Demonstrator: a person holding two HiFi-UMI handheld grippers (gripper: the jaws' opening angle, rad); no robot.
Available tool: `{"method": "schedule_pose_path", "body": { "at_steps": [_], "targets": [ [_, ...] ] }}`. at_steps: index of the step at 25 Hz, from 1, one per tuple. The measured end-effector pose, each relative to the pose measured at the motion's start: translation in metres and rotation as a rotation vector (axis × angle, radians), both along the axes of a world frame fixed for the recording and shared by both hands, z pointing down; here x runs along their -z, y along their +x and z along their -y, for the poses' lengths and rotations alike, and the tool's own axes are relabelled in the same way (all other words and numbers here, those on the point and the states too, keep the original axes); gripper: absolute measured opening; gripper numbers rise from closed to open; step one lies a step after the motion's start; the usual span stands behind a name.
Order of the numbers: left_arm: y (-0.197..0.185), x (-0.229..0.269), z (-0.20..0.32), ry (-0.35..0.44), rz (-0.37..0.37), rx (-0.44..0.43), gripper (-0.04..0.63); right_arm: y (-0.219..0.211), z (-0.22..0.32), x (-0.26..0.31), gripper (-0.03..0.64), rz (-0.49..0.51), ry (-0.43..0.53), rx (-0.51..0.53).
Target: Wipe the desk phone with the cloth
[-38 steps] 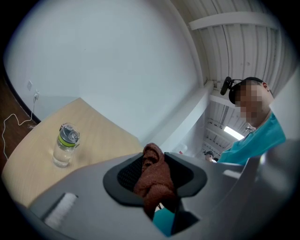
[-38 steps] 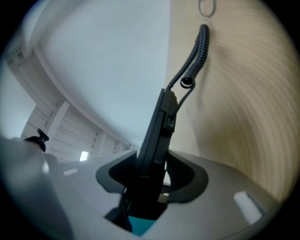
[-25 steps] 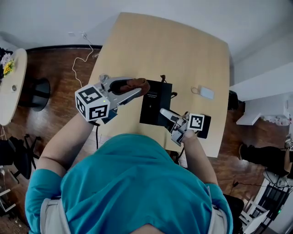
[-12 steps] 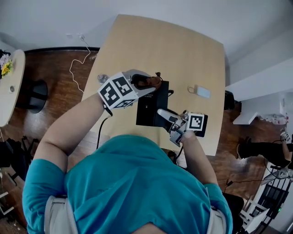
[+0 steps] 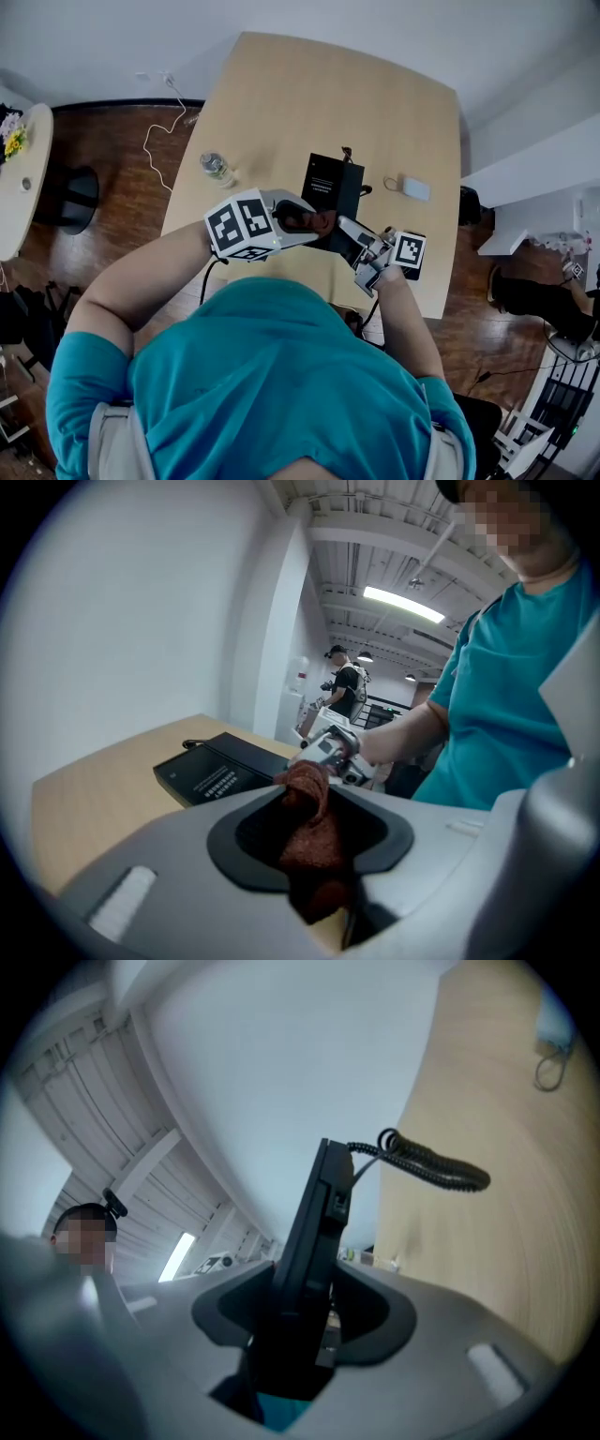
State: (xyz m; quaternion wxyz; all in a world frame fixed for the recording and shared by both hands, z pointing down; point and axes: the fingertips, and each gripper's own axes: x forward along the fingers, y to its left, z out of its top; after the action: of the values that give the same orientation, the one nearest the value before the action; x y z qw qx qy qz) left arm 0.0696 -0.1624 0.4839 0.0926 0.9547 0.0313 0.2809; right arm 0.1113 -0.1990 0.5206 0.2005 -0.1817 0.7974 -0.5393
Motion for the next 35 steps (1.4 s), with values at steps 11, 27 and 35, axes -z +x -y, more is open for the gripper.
{"method": "schedule_pose_path", "body": {
  "at_steps": [11,27,35],
  "targets": [
    [-0.028,0.029,0.011,-0.123,-0.142,0.078,0.141,0.015,0.005,0.013,0.193,0.057,0.024,-0.042],
    [-0.014,0.099,0.094,-0.131,-0.517,0.365,0.14,0.019,-0.013,0.07,0.189,0.359,0.129,-0.074],
    [-0.02,0.074,0.057,-0.169,-0.44,0.303,0.14,0.074,0.018,0.085,0.189,0.392,0.173,-0.255]
  ]
}}
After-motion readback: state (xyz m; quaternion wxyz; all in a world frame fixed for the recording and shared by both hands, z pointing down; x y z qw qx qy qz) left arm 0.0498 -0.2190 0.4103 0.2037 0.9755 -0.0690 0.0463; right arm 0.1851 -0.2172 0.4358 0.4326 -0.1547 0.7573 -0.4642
